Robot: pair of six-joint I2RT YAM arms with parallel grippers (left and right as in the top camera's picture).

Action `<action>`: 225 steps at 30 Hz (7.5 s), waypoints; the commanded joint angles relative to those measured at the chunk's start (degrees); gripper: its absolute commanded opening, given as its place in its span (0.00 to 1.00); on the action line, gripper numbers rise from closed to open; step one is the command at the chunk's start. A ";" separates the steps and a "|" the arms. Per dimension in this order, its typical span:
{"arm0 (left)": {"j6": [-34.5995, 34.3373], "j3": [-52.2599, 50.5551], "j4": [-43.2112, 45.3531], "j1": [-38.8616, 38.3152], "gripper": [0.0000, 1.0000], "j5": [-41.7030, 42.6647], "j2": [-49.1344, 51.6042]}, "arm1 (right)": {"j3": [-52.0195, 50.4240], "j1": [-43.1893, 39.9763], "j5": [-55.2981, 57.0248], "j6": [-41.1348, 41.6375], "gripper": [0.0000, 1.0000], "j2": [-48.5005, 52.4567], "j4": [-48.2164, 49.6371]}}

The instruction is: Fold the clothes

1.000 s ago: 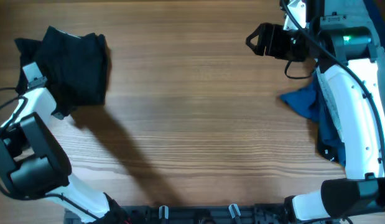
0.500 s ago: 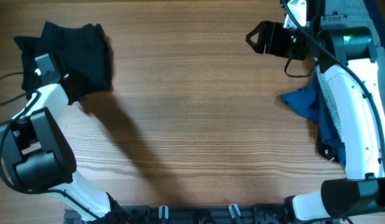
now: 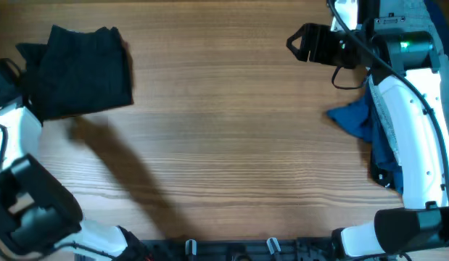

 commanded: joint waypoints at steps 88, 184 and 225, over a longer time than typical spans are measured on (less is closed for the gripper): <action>1.64 5.03 -46.45 -5.09 1.00 16.65 -44.78 | -0.13 4.04 20.57 -9.38 0.99 -12.37 10.43; 12.15 -67.80 5.31 -25.77 1.00 15.37 -102.03 | -96.15 -10.08 4.22 -14.45 1.00 -83.32 67.95; 12.15 -67.80 5.31 -25.79 1.00 15.37 -102.03 | -100.65 -10.08 4.22 -13.00 1.00 -93.77 60.41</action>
